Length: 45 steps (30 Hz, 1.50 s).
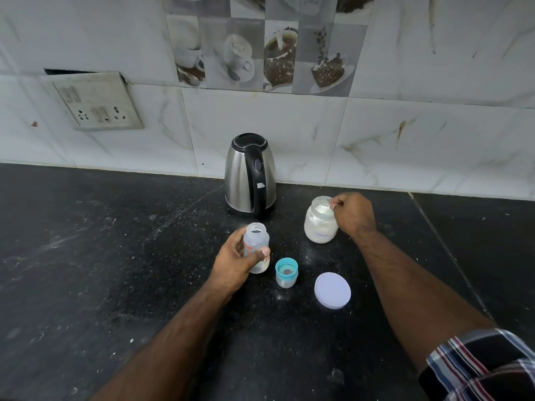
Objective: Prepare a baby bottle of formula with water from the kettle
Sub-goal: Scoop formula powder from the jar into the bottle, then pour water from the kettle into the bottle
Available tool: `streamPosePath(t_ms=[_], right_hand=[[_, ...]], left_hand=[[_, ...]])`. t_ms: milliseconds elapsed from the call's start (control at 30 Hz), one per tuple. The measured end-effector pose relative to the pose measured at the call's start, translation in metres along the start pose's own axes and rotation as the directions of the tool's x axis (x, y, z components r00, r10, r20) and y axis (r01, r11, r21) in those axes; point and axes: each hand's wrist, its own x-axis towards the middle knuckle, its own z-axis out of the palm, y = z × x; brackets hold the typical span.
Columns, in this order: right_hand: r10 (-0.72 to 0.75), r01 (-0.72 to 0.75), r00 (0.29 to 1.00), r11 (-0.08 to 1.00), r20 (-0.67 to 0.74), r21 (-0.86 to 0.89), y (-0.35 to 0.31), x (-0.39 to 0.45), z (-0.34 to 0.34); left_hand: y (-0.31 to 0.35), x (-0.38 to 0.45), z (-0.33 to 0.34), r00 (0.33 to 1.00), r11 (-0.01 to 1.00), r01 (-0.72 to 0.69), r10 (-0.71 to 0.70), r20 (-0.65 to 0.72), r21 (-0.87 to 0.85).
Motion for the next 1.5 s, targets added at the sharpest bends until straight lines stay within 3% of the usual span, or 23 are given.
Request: streamPosePath(t_ms=[133,300,533,733,933,1200,1500], right_hand=[[-0.030,0.033,0.997,0.998,-0.065,0.055,-0.008,-0.006,-0.009],[-0.120,0.120,0.993,0.991,-0.005,0.060,-0.013,-0.030,-0.004],[-0.017,-0.029,0.981,0.973,0.195,0.229,-0.019,-0.065,0.022],[-0.062,-0.046,0.965,0.917,0.255,0.397,-0.074,-0.060,0.061],[0.075,-0.127,0.991,0.813,0.115,0.568,-0.130,-0.031,0.094],[0.091,-0.170,0.985,0.680,0.148,0.713,-0.144,-0.012,0.126],[0.245,-0.154,0.969,0.503,0.031,0.850,-0.158,-0.011,0.141]], left_hand=[[-0.002,-0.001,-0.002,1.000,1.000,0.004,-0.004,-0.002,0.000],[-0.008,-0.006,-0.002,1.000,1.000,0.004,-0.004,-0.003,0.019],[-0.020,-0.019,-0.014,0.999,0.998,0.016,-0.014,-0.042,0.063],[-0.025,-0.025,-0.033,0.999,0.998,-0.001,0.004,-0.049,0.059],[-0.027,-0.024,-0.055,0.999,0.999,0.009,-0.008,-0.031,0.045],[-0.020,-0.018,-0.081,1.000,1.000,0.023,-0.023,0.005,0.010],[-0.019,-0.014,-0.102,0.999,1.000,0.001,0.000,0.033,-0.029]])
